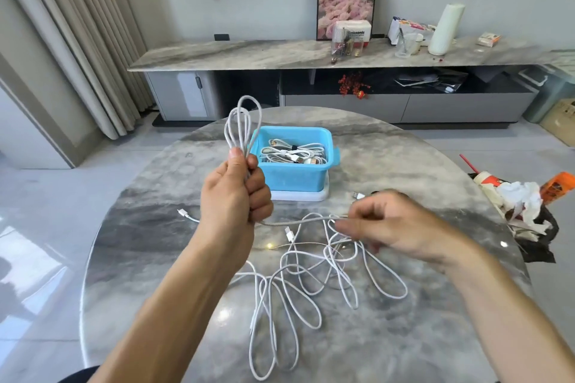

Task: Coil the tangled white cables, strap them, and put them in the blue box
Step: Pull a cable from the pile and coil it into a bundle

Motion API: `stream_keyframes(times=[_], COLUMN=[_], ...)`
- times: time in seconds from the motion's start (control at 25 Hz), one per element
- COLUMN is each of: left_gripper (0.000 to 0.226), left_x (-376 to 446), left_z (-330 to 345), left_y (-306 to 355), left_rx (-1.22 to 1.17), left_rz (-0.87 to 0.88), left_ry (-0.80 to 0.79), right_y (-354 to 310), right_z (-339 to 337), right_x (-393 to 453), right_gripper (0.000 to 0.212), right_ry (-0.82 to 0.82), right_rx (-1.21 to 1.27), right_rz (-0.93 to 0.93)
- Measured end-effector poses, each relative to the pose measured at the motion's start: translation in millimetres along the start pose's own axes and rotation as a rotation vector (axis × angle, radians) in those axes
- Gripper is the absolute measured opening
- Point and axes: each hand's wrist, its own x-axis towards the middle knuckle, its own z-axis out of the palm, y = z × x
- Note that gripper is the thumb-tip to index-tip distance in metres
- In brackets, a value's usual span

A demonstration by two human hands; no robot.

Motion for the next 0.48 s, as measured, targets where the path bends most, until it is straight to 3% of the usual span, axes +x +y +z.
stream_keyframes(times=[0.12,0.24,0.36,0.48], left_gripper=[0.038,0.036,0.037,0.040], left_x=[-1.9,-9.3,-20.0,-16.9], left_z=[1.1,5.1,16.4,13.7], left_y=[-9.3,-26.3,-40.1,-45.9], left_rx=[0.472,0.992,1.173,1.109], left_rz=[0.272,0.568,0.618,0.560], left_ry=[-0.009,-0.148,-0.252,-0.280], right_y=[-4.6,-12.9,-19.9,-23.9], right_z=[-24.2,-25.8,1.2,25.4], right_x=[-13.7,-19.3,-10.2,0.3], right_gripper=[0.032,0.021,0.020,0.016], right_ry=[0.202,0.272,0.242,0.277], right_rx=[0.057,0.444,0.883,1.167], right_rz=[-0.107,-0.217,-0.204,-0.197])
